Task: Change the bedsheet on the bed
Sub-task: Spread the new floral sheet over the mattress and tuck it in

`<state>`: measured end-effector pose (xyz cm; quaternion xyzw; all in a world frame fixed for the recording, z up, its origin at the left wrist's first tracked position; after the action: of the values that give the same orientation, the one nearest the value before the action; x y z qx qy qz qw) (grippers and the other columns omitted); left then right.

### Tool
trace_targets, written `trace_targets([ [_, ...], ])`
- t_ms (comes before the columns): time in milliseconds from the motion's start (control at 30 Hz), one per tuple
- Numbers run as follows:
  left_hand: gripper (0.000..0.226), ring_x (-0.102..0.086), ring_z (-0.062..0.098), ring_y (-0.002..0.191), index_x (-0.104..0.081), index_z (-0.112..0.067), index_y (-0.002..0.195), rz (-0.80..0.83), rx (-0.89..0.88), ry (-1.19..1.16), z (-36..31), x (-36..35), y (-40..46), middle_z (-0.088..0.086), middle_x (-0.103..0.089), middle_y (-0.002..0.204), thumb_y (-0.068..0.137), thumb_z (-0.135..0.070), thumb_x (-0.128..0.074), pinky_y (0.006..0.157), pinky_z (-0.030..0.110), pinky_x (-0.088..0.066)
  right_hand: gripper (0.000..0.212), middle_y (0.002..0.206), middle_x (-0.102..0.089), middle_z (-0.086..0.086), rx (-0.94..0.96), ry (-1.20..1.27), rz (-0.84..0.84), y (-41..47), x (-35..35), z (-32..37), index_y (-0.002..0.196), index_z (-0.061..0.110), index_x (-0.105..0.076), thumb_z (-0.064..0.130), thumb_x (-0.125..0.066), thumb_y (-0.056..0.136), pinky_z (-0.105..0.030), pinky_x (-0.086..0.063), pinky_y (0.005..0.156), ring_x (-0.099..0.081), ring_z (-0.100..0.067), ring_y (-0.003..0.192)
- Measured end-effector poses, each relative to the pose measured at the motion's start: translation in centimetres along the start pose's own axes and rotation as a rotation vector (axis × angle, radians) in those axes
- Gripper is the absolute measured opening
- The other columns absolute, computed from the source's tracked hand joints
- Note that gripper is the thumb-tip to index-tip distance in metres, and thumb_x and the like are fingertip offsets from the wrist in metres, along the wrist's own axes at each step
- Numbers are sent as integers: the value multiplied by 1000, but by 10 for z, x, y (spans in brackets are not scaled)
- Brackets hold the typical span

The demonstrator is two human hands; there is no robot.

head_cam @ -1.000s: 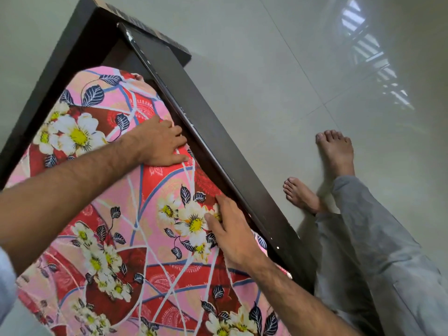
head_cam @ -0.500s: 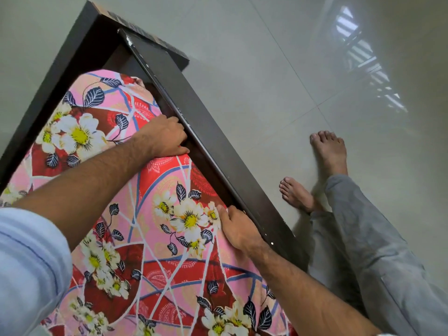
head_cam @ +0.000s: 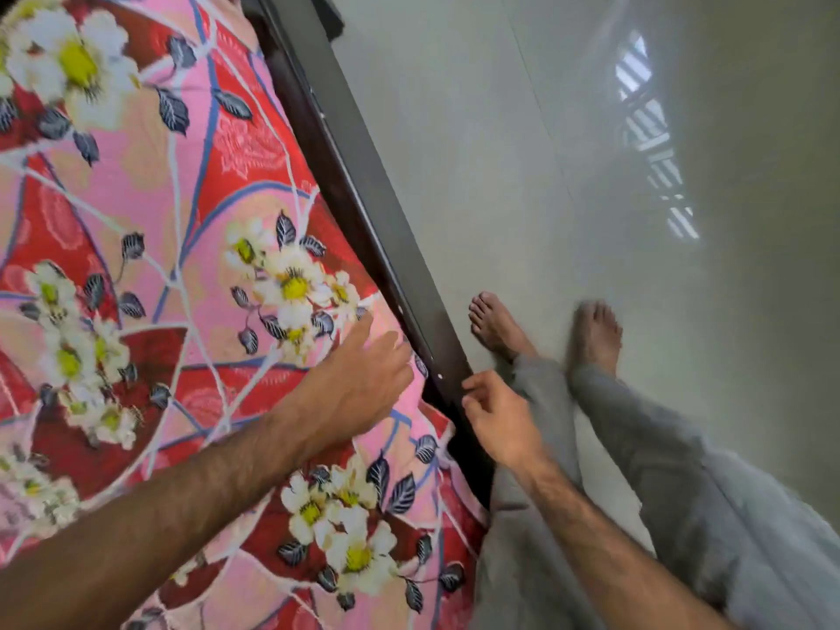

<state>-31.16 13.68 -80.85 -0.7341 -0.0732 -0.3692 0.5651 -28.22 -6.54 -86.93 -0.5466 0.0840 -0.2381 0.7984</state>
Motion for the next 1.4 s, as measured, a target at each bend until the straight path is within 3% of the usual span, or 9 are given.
trace_targets([
  [300,76,-41,38,140,-42,-15,148,43,83,24,-58,-17,2,14,-51,145,98,-55,0,118,67,-16,35,115,-62,11,161,70,53,-49,-55,-42,126,25,-51,37,-59,94,-30,-48,87,-59,-6,102],
  [400,70,-53,34,127,-46,-13,145,-50,72,-12,-58,-25,1,13,-59,133,103,-51,-5,115,61,-26,26,81,-64,14,15,364,117,-40,-67,-63,97,25,-63,45,-72,85,-30,-46,70,-61,-2,71],
  [467,65,-59,33,118,-54,-10,138,-148,59,-80,-57,-28,0,13,-63,125,104,-47,-12,111,58,-32,43,64,-57,8,-2,453,99,-27,-71,-74,75,17,-57,55,-77,75,-38,-44,62,-54,-10,61],
  [700,66,-53,32,129,-47,-8,147,-267,69,-102,-55,-29,0,15,-55,143,106,-49,-13,108,54,-35,26,70,-53,3,71,722,-33,-38,-61,-112,82,18,-44,32,-54,103,-29,-43,59,-51,-7,63],
  [967,64,-47,31,136,-51,-14,140,-206,75,20,-60,-29,3,11,-55,142,105,-53,-13,115,54,-26,27,90,-67,2,378,-206,-134,-25,-11,-115,99,21,-44,47,-41,104,-35,-47,66,-61,-21,73],
  [1067,66,-53,27,127,-57,-20,129,-134,89,92,-61,-31,4,4,-61,129,103,-52,-5,112,52,-29,32,93,-67,2,327,-261,-113,-19,-29,-117,100,22,-45,53,-36,104,-35,-47,67,-63,-20,75],
  [1133,72,-57,23,110,-61,-23,117,-106,78,132,-62,-32,5,-2,-62,111,101,-51,3,105,51,-33,40,92,-70,3,251,-35,-103,-19,-40,-119,93,24,-47,62,-38,99,-43,-54,76,-67,-19,83],
  [1233,68,-56,24,101,-60,-21,108,-103,52,180,-64,-30,6,-1,-58,102,102,-47,3,105,53,-32,46,94,-74,0,108,380,58,-40,-43,-139,93,26,-50,71,-57,87,-49,-57,86,-73,-17,86],
  [1400,57,-59,31,111,-58,-15,114,-193,-58,134,-93,-16,1,9,-62,117,108,-43,-9,109,55,-31,59,109,-75,-5,19,497,478,-72,-60,-189,117,12,-56,34,-88,73,-47,-59,87,-74,-28,95],
])
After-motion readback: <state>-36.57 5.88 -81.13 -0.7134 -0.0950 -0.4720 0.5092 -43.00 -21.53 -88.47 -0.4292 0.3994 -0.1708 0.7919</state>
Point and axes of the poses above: each hand's wrist, its own y-axis towards the middle knuckle, its own x-axis out of the back of the hand, z = x × y, the point moved 3 cm from there along y, towards the middle knuckle
